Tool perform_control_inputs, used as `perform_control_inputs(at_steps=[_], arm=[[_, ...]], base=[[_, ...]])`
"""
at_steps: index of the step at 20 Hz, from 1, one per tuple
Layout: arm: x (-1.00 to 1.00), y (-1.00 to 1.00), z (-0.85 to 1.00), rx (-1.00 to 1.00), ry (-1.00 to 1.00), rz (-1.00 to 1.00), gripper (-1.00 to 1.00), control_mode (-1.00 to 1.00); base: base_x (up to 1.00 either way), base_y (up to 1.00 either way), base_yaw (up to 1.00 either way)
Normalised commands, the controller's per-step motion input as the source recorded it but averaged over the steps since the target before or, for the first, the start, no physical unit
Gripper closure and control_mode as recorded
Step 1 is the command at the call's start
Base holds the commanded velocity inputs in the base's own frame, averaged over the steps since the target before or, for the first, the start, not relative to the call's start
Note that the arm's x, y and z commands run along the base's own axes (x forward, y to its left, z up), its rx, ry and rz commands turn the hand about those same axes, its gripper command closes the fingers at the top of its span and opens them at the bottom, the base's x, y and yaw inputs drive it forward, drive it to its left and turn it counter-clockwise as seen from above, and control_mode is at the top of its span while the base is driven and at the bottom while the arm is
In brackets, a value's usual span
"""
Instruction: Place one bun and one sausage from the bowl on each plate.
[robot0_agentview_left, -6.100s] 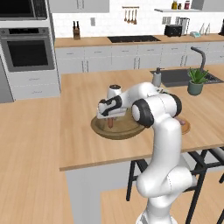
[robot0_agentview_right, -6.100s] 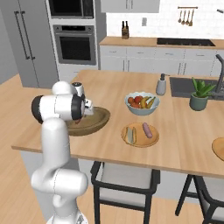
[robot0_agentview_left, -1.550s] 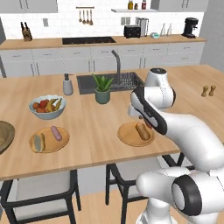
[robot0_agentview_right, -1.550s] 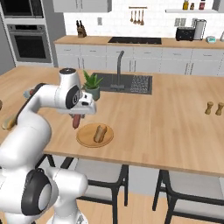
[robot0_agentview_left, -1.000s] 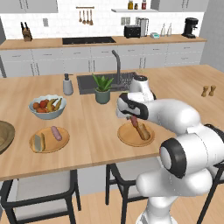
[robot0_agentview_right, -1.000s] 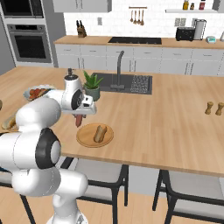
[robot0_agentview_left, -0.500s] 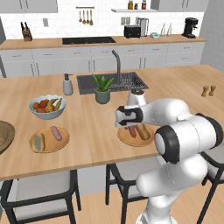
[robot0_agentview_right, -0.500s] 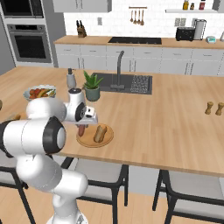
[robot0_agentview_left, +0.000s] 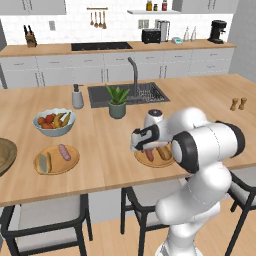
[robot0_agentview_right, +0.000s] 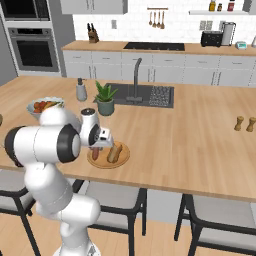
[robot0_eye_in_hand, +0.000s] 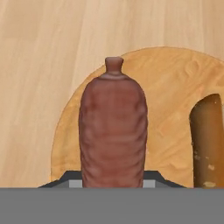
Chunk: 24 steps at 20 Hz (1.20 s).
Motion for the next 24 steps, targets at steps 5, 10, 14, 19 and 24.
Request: perform_control_inputs(at_steps=[5, 10, 14, 19, 24], arm=[[0.32, 0.0, -0.19, 0.0, 0.0, 0.0, 1.0, -1.0], [0.37, 0.0, -0.15, 0.0, 0.0, 0.0, -1.0, -1.0], [0.07, 0.0, -0.02, 0.0, 0.0, 0.0, -1.0, -1.0], [-0.09, 0.0, 0.18, 0.0, 0.0, 0.0, -1.0, -1.0], [-0.36, 0.0, 0.66, 0.0, 0.0, -0.02, -1.0, -1.0]], base=[[0.0, 0.0, 0.0], [0.0, 0.0, 0.0], [0.0, 0.0, 0.0], [0.0, 0.0, 0.0], [0.0, 0.0, 0.0]])
